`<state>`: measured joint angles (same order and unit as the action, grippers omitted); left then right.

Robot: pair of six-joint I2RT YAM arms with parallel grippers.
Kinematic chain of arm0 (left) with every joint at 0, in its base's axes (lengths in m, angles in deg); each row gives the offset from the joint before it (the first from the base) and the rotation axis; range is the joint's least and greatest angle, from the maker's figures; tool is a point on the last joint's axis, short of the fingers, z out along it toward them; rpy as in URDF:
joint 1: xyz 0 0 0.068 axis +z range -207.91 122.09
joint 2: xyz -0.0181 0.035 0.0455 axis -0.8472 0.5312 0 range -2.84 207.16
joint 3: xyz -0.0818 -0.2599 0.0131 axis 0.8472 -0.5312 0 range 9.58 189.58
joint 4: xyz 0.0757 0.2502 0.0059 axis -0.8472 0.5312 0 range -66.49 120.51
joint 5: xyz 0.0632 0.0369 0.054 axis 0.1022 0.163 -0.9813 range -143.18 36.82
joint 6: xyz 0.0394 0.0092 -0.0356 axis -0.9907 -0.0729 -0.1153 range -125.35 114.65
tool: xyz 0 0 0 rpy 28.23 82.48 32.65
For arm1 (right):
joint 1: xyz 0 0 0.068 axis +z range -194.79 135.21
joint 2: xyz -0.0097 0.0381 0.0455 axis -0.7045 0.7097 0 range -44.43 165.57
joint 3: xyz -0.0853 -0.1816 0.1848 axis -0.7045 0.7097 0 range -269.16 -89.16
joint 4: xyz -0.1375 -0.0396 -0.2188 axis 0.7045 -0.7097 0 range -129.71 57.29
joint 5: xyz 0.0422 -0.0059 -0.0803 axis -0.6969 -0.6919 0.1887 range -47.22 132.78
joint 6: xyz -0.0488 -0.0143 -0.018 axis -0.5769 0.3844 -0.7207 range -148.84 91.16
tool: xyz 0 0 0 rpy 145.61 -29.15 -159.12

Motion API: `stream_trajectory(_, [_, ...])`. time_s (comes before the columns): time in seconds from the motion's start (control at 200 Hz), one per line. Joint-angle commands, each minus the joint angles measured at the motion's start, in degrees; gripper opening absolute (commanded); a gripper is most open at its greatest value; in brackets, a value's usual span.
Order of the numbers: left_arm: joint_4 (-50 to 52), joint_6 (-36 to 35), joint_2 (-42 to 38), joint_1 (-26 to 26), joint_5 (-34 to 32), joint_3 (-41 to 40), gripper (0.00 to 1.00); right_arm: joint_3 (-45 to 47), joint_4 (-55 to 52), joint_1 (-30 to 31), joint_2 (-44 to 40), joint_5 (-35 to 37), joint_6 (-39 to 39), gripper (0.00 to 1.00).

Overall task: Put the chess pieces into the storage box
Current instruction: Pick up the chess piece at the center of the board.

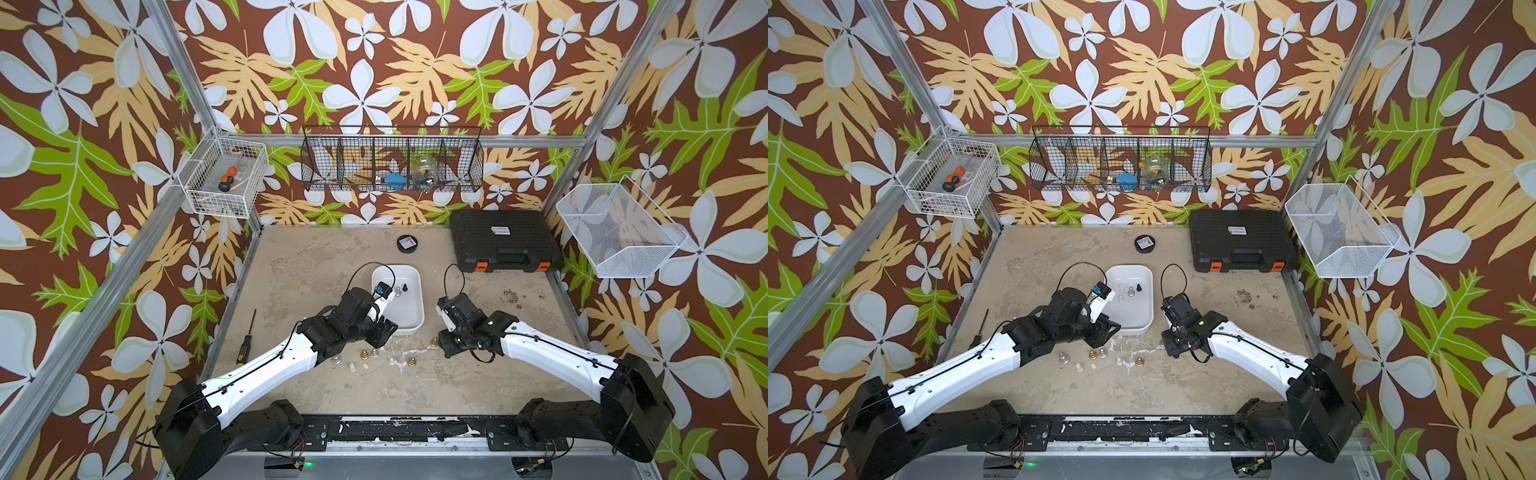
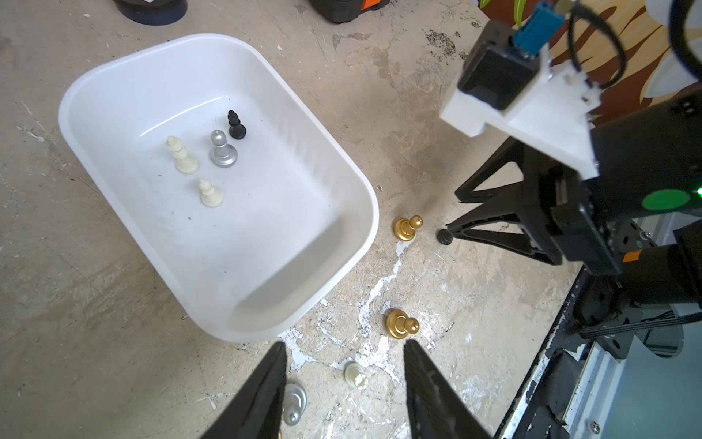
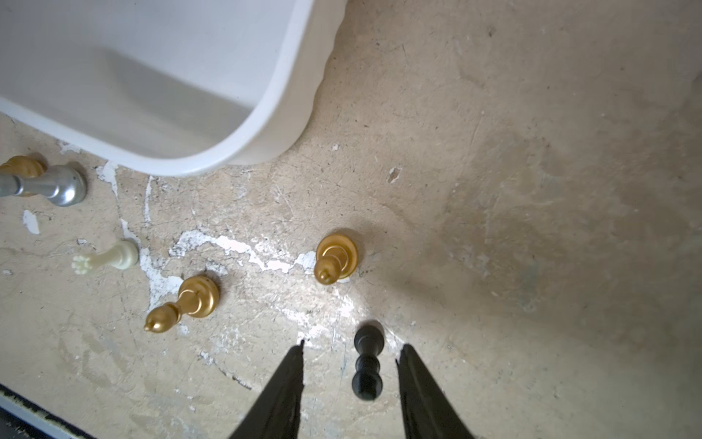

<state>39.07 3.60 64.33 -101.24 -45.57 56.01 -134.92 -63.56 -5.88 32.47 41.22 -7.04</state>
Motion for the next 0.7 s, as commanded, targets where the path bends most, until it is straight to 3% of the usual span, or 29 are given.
stream_trajectory(0.0, [-0.9,-0.5,-0.2,-0.1,1.1,-0.1,0.52,-0.4,2.9,0.0,1.1,0.3,-0.6,0.43])
stream_trajectory(0.475, [-0.7,-0.5,-0.1,-0.1,2.1,-0.4,0.52,-3.4,5.3,0.0,9.2,1.8,-3.2,0.43])
stream_trajectory(0.696, [-0.2,-0.5,0.5,-0.1,1.6,-0.2,0.53,-3.3,7.2,0.0,11.5,1.4,-3.6,0.36])
